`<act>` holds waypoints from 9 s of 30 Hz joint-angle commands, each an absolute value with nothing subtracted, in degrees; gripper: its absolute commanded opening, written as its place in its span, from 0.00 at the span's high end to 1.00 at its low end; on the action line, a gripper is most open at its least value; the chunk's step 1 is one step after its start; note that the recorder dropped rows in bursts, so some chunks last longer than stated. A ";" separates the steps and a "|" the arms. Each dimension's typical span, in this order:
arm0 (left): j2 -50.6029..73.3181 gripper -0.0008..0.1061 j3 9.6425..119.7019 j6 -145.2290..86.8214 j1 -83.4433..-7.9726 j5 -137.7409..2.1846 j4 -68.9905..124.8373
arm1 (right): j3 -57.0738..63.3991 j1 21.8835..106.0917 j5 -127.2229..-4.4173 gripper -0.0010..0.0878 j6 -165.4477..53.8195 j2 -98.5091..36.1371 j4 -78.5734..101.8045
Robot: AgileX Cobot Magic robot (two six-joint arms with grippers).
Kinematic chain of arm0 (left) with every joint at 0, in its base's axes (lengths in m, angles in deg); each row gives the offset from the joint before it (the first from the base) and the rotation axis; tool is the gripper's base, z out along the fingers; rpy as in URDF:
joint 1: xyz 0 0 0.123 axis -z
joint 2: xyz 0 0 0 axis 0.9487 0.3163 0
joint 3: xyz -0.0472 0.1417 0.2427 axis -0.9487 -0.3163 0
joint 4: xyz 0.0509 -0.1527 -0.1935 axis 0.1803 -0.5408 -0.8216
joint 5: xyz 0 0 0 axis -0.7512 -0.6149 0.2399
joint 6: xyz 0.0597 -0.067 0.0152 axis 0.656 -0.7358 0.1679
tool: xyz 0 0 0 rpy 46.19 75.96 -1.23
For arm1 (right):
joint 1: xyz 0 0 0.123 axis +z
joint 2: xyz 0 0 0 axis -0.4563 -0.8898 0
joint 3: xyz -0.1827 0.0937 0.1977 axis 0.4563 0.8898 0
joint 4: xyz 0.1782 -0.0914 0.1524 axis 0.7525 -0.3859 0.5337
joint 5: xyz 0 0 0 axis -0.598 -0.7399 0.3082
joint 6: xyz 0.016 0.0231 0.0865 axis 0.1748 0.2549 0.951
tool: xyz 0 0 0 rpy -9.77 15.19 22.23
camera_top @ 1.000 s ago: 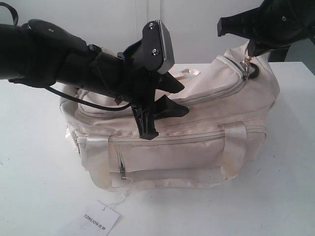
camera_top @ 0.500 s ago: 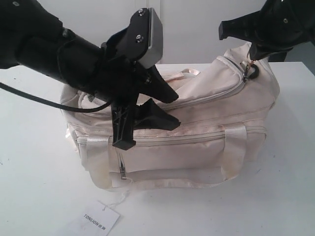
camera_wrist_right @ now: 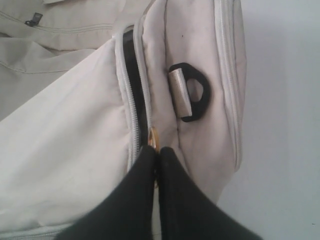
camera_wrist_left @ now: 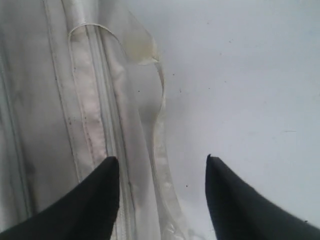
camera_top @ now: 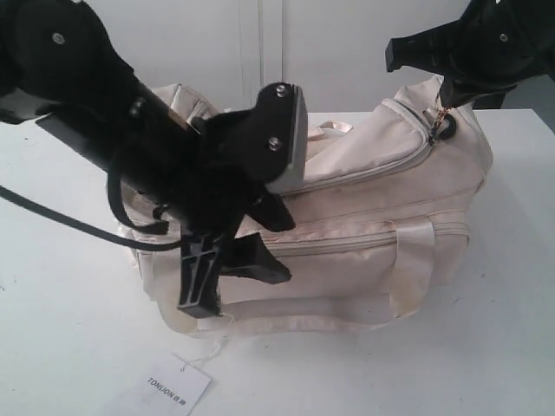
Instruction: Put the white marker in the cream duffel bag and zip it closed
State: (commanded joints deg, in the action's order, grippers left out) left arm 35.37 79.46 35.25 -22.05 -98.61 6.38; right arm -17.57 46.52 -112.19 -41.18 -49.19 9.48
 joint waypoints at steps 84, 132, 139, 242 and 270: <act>56.90 0.99 79.46 32.90 -10.82 -53.09 10.79 | -16.55 46.52 -112.74 0.99 -38.01 -50.36 4.82; 56.90 0.99 79.46 32.90 -10.82 -53.36 10.79 | -14.50 46.52 -115.45 0.99 -46.63 -56.47 16.74; 56.90 0.99 79.46 32.90 -10.82 -53.36 10.79 | -14.50 46.52 -115.45 0.99 -46.63 -54.16 16.59; 56.90 0.99 79.46 64.58 -10.82 -51.77 17.55 | -17.94 39.12 -115.57 0.52 -75.02 -59.27 34.46; 56.90 0.99 79.46 64.58 -10.82 -51.77 17.55 | -14.41 39.12 -114.55 0.45 -84.99 -61.25 32.38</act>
